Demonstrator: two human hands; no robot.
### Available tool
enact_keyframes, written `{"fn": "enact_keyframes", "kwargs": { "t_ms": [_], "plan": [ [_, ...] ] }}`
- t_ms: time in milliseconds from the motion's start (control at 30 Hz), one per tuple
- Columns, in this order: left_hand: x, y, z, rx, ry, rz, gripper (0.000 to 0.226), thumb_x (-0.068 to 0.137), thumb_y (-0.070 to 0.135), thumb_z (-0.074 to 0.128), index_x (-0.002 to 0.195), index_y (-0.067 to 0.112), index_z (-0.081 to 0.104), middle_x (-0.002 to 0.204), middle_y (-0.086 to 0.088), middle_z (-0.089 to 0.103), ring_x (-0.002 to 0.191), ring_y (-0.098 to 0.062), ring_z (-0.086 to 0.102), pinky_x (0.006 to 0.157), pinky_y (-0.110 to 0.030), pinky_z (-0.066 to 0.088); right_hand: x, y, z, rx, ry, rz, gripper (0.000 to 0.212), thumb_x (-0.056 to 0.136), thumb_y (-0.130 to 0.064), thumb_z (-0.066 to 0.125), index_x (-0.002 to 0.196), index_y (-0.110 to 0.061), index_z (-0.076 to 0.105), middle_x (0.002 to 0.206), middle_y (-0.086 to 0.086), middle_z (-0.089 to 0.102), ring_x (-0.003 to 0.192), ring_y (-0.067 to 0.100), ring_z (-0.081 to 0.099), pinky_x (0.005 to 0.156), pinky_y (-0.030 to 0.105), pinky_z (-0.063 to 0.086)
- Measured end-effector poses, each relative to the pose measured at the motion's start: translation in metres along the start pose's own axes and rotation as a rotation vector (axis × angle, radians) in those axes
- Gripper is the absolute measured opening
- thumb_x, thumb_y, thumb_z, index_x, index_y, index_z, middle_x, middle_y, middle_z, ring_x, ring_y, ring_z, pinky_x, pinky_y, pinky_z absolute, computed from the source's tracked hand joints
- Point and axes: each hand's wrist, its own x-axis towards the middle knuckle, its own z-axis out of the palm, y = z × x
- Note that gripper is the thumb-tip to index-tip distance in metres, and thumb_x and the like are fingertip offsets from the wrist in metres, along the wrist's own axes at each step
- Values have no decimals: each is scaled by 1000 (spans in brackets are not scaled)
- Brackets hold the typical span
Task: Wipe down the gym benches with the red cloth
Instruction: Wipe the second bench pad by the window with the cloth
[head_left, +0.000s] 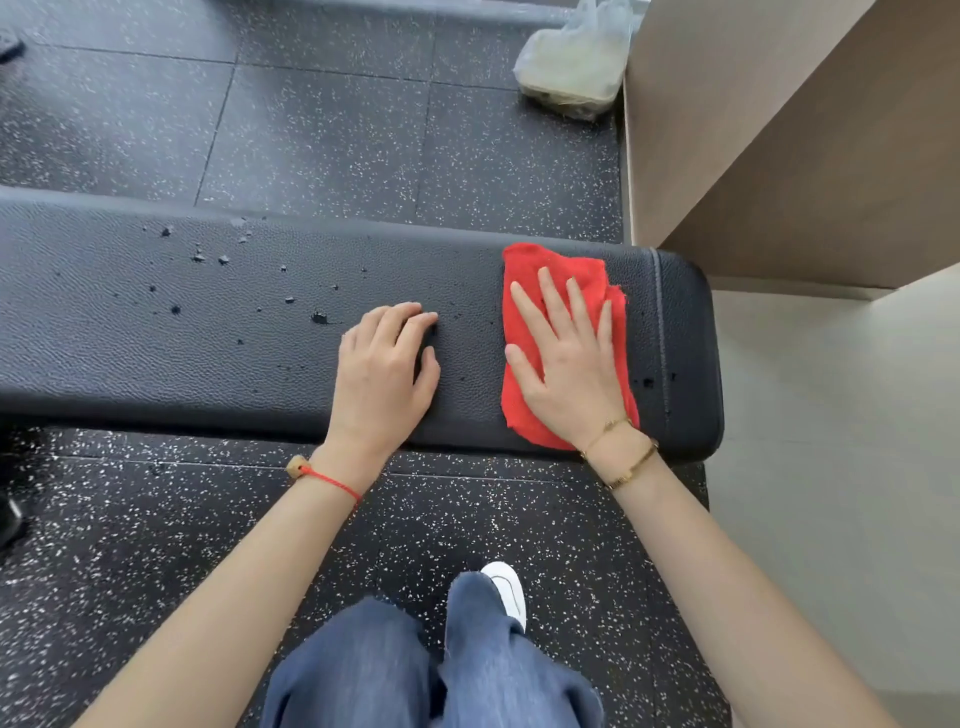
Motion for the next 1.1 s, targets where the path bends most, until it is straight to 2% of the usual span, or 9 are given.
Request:
{"fn": "enact_keyframes", "kwargs": {
  "t_ms": [67,200,300,467,700,800,933,1100],
  "plan": [
    [-1,-2,7,40,37,12,32,92,22,55,122,14,64,130,-2,61,123,-28,54,100,-42,42,-1,1,14,-47,-6,10,64,95,-49,35,153,-36,10,163,-3,0,150,23,-1,119,54,-1],
    [-6,-13,22,48,139,64,33,94,22,53,124,16,63,132,-1,61,124,-27,53,102,-43,41,-8,7,31,-30,86,-45,64,93,-50,32,153,-36,14,163,-2,7,150,21,6,120,51,3],
    [-8,-16,26,29,181,83,33,94,22,53,125,16,63,132,0,61,124,-26,52,103,-41,39,-6,18,33,-8,113,-57,63,93,-48,36,152,-36,16,162,-3,12,150,19,9,121,47,3],
    [-10,-16,30,-2,215,86,31,93,20,54,122,15,65,129,0,63,123,-26,53,103,-41,39,31,16,27,8,102,12,59,98,-39,38,152,-35,16,163,-1,7,150,20,5,120,45,-3],
    [-10,-17,31,-47,236,74,30,91,17,54,119,14,66,126,-1,64,122,-25,54,104,-41,40,-15,3,41,49,116,-153,57,97,-36,38,151,-37,19,162,-4,12,150,18,8,121,46,0],
    [-11,-17,30,-45,226,75,30,92,17,54,119,14,66,126,-1,64,123,-24,53,104,-40,40,-24,27,35,69,116,-65,57,98,-35,38,151,-38,19,162,-5,12,150,16,8,122,45,-1],
    [-12,-15,30,-38,227,73,30,92,16,54,119,13,66,126,-1,64,123,-24,54,104,-40,41,13,37,22,38,99,122,56,100,-34,34,152,-35,15,163,-1,7,150,19,4,121,46,-5],
    [-11,-14,30,-33,227,65,29,90,15,54,117,14,66,125,-1,64,122,-25,54,103,-40,40,15,7,30,18,106,33,57,99,-34,34,153,-33,15,163,0,7,150,20,4,121,46,-6]
  ]
}}
